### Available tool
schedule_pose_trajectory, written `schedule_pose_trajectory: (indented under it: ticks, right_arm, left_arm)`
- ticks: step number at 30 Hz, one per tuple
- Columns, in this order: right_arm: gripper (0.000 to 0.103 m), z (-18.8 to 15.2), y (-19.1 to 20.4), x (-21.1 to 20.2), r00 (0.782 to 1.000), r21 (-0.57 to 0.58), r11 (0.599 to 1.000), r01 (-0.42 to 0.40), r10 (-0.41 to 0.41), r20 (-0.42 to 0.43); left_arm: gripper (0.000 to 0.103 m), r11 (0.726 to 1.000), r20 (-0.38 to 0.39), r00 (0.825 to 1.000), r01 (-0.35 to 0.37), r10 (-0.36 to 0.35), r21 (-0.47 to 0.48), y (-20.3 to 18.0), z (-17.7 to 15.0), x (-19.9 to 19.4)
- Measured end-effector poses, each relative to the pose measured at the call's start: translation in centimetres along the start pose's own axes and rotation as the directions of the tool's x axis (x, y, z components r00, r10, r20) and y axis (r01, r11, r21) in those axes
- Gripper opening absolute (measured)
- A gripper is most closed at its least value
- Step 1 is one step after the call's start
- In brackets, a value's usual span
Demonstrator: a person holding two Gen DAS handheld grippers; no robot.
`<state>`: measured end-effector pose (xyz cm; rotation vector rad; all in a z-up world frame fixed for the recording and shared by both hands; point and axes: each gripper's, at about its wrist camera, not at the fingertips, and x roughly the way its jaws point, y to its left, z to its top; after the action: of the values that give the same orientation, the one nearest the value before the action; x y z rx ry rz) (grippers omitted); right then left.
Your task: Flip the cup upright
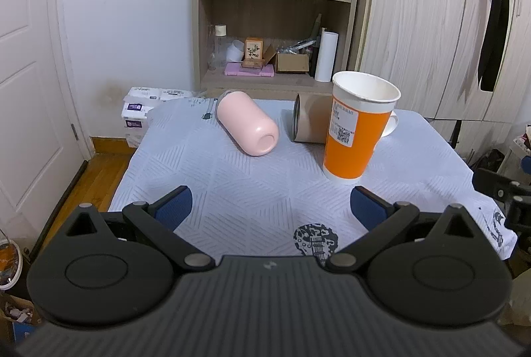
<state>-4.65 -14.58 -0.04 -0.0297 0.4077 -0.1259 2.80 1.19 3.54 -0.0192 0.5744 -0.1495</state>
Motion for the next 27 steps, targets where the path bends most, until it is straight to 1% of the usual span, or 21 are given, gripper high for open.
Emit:
schedule_pose_trajectory:
  ticks: [12,27]
  right_arm:
    - [0.103,-0.01,0.06,-0.01,1.0,0.003,1.0,0.01,-0.01,-0.005]
    - [0.103,-0.04,0.04,-0.08,1.0,0.003,1.0,0.024,-0.024,-0.011]
  left_arm:
    - [0.103,1.0,-0.024,0.999,-0.025,0.025,0.002,0.14,-0.18,0.33]
    - [0.103,1.0,-0.047,0.999,-0.022,0.022,-0.005,0.17,-0.26,0.74]
